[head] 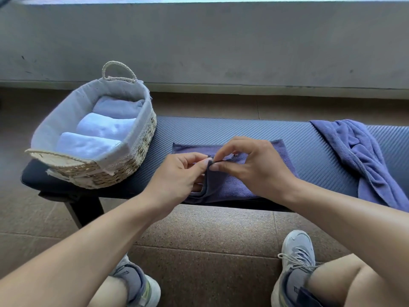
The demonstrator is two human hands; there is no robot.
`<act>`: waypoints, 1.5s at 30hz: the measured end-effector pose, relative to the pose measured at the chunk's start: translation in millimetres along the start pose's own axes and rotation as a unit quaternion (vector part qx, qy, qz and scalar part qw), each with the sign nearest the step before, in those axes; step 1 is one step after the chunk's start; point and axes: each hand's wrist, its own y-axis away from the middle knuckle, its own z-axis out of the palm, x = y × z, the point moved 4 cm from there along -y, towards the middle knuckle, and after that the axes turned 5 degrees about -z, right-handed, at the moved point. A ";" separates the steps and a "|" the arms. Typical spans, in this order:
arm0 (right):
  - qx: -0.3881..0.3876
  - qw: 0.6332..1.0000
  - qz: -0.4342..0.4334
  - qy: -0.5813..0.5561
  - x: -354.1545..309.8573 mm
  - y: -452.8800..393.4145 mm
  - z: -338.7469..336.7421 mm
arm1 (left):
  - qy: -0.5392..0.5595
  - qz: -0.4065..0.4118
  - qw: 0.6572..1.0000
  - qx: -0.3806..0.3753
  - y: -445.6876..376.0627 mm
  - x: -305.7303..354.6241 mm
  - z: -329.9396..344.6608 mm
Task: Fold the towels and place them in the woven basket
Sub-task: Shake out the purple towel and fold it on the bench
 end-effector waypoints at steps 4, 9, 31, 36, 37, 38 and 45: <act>0.016 0.999 0.031 -0.031 -3.8 0.8 -1.9 | 0.032 -0.007 0.999 0.010 3.1 4.1 -1.2; 0.027 0.996 0.075 -0.049 -3.0 1.0 -2.5 | 0.030 0.012 0.999 0.004 8.1 9.7 -2.8; -0.113 0.915 0.277 0.272 124.8 -6.0 -93.1 | -0.039 0.076 0.984 0.159 10.8 21.4 -26.9; -0.079 0.918 0.287 0.263 126.9 -4.5 -96.5 | -0.037 0.088 0.977 0.191 11.5 24.9 -31.9; -0.070 0.920 0.284 0.260 125.0 -4.6 -97.8 | -0.037 0.092 0.976 0.195 11.3 25.4 -32.3; -0.060 0.925 0.281 0.249 123.5 -4.7 -99.0 | -0.037 0.095 0.974 0.201 10.3 24.7 -34.3; -0.025 0.966 0.252 -0.047 84.4 -2.3 -106.7 | 0.040 0.077 0.982 0.170 9.4 24.0 -52.9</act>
